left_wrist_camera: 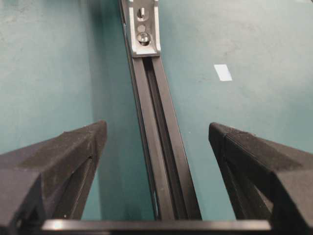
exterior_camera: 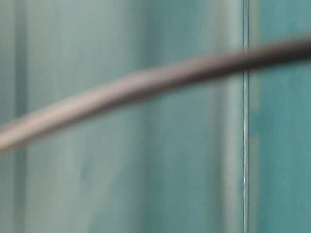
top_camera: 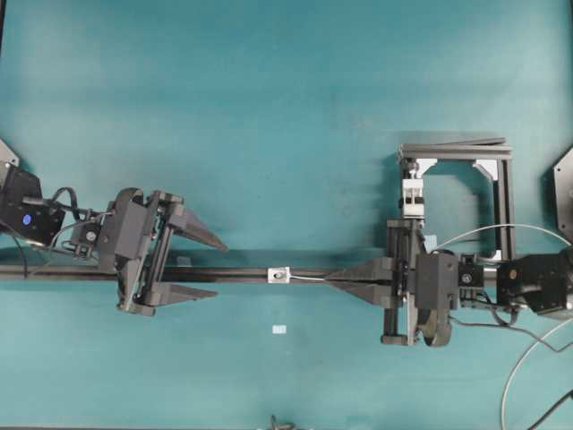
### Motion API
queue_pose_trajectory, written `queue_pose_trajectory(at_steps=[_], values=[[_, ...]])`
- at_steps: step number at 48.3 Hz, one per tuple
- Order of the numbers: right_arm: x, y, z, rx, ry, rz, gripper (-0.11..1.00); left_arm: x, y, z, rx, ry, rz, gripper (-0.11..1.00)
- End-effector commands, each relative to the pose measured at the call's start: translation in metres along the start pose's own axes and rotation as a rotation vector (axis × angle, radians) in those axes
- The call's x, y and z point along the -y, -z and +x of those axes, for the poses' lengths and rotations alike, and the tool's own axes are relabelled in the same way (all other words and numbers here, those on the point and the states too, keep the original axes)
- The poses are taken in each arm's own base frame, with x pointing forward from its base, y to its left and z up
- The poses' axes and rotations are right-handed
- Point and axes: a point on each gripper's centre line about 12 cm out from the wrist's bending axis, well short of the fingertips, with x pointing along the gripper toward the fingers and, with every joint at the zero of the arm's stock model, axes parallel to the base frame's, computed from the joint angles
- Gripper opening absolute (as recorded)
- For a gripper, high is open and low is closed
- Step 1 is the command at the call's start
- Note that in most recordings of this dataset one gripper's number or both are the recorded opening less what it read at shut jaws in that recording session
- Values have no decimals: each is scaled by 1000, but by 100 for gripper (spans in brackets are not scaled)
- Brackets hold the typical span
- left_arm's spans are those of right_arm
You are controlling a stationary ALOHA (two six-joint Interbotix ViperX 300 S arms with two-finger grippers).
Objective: Insert the wire through the hole in the metal fitting marked with a red label.
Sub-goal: 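Push the wire tip leftward through the silver bracket's marked hole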
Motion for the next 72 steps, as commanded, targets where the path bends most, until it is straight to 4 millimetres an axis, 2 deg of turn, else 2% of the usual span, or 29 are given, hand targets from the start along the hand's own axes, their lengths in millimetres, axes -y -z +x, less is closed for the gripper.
queue_pose_trajectory(at_steps=[1, 15, 42, 72], values=[[-3, -8, 2, 24, -7, 12, -1, 1, -10, 1, 36, 4, 0, 79], [-2, -9, 6, 29, -4, 9, -1, 1, -11, 1, 38, 4, 0, 79], [-3, -15, 25, 37, -25, -7, -1, 1, -14, 3, 47, 4, -3, 79], [-6, -23, 37, 38, -56, -19, -1, 2, -18, 13, 16, 3, -7, 79]])
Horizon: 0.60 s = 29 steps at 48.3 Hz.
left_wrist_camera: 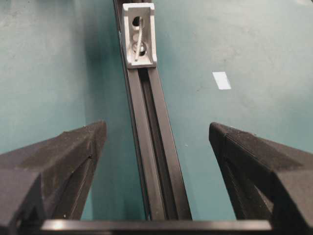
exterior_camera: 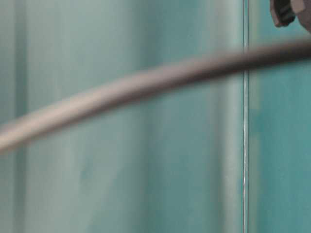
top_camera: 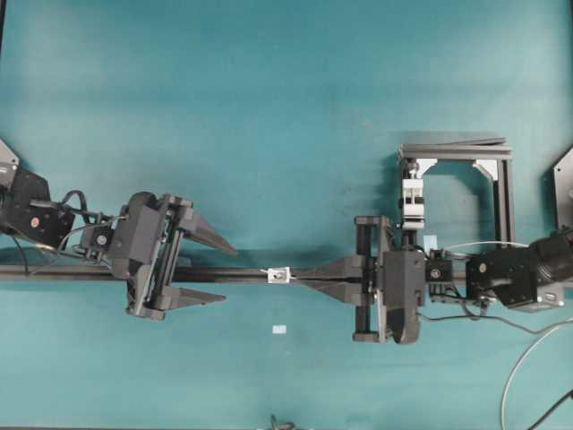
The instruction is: Insert the wire through the hole in the metal fitting marked with a red label.
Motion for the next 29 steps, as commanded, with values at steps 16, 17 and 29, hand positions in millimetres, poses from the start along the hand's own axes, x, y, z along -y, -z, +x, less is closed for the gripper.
queue_pose_trajectory(at_steps=[16, 17, 29], values=[[-4, -12, 6, 33, -22, 0, -1, 1, -15, 3, 47, 4, -3, 79], [-5, -13, 6, 34, -23, -1, -1, 1, -15, 3, 49, 5, -3, 79], [-4, -13, 6, 35, -22, 0, -1, -3, -23, 11, 66, -7, -9, 68]])
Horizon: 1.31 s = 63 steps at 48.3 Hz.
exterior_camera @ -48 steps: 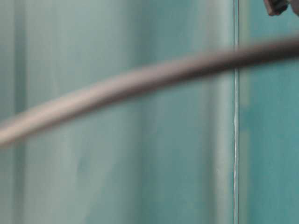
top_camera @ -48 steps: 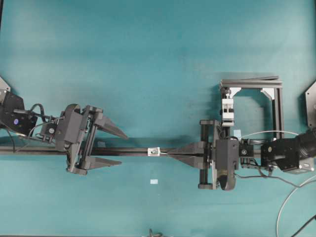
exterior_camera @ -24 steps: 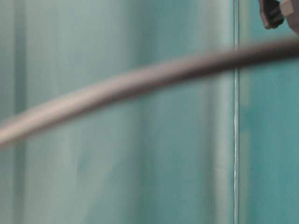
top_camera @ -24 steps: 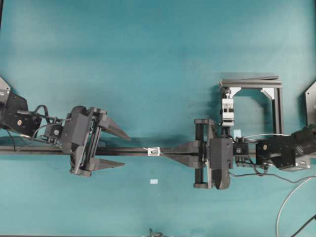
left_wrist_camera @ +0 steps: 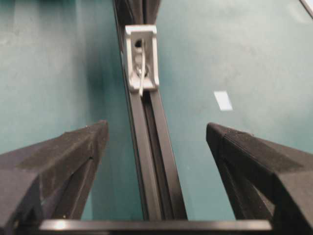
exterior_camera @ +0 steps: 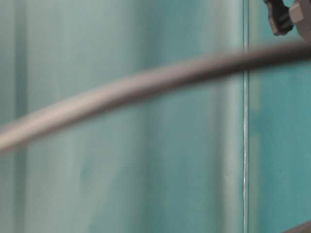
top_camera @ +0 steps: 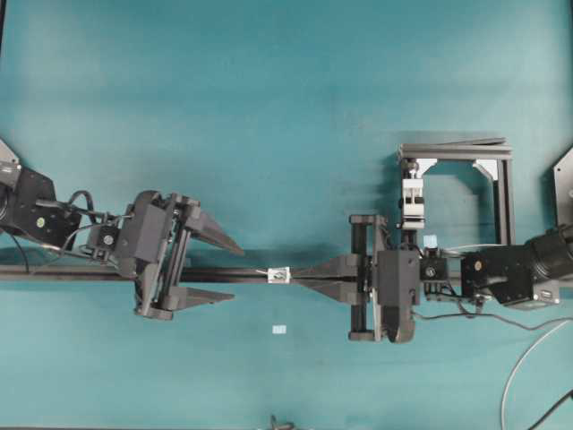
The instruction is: Insert the wire through the hole in the metal fitting marked with a red label.
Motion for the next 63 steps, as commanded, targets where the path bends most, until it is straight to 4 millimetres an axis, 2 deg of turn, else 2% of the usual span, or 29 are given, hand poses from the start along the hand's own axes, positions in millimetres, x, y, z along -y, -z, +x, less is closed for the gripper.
queue_pose_trajectory(at_steps=[1, 5, 10, 33, 45, 48, 52, 56, 63], values=[[-6, -10, 2, 32, -16, 6, -1, -1, -13, 4, 39, -4, -5, 65], [-5, -11, 2, 35, -13, 6, -1, -1, -16, 7, 42, -4, -7, 55], [-5, -11, 2, 33, -15, 7, -1, 0, -19, 13, 34, -4, -8, 49], [-5, -11, 2, 35, -13, 8, -1, -1, -29, 32, 10, -10, -31, 48], [-5, -11, 2, 35, -13, 6, -1, -1, -28, 32, -2, -11, -71, 42], [-5, -11, 2, 34, -14, 6, -1, -1, -27, 32, -8, -12, -88, 35], [-5, -11, 2, 33, -14, 5, -1, -2, -28, 33, -15, -14, -112, 15], [-5, -11, 2, 35, -14, 7, -1, -3, -28, 33, -19, -16, -119, 1], [-4, -11, 2, 34, -11, 7, -1, -1, -29, 32, -19, -7, -111, -10]])
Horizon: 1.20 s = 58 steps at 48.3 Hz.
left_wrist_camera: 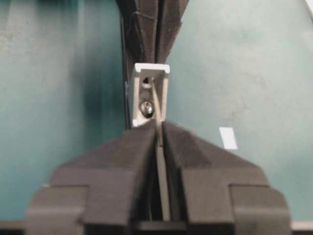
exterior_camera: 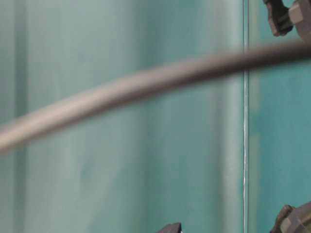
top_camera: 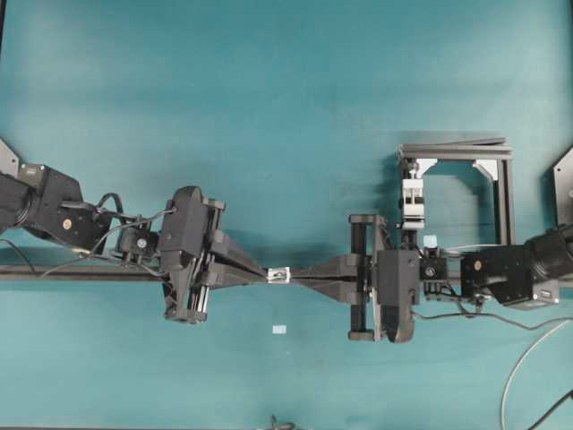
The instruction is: Insert the wire through the hole in the metal fitting marked with a red label.
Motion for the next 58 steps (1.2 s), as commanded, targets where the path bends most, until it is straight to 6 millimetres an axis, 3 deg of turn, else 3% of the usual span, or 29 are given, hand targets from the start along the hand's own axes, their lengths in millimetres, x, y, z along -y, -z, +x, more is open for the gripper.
queue_pose_trajectory(at_steps=[1, 37, 43, 54, 58], values=[[-5, -10, 2, 32, -14, 7, -1, 3, -12, 1, 37, 13, 3, -10], [-4, -15, 2, 21, -14, 28, 0, 3, -13, 2, 24, 11, 6, -10], [-5, -19, 0, 15, -20, 33, 23, 4, -15, 0, 27, 12, 6, -10], [-4, -23, -8, -1, -27, 36, 89, 4, -17, -9, 4, 10, 11, -10], [-2, -22, -14, -5, -28, 36, 97, 4, -16, -15, -12, 6, 8, -10]])
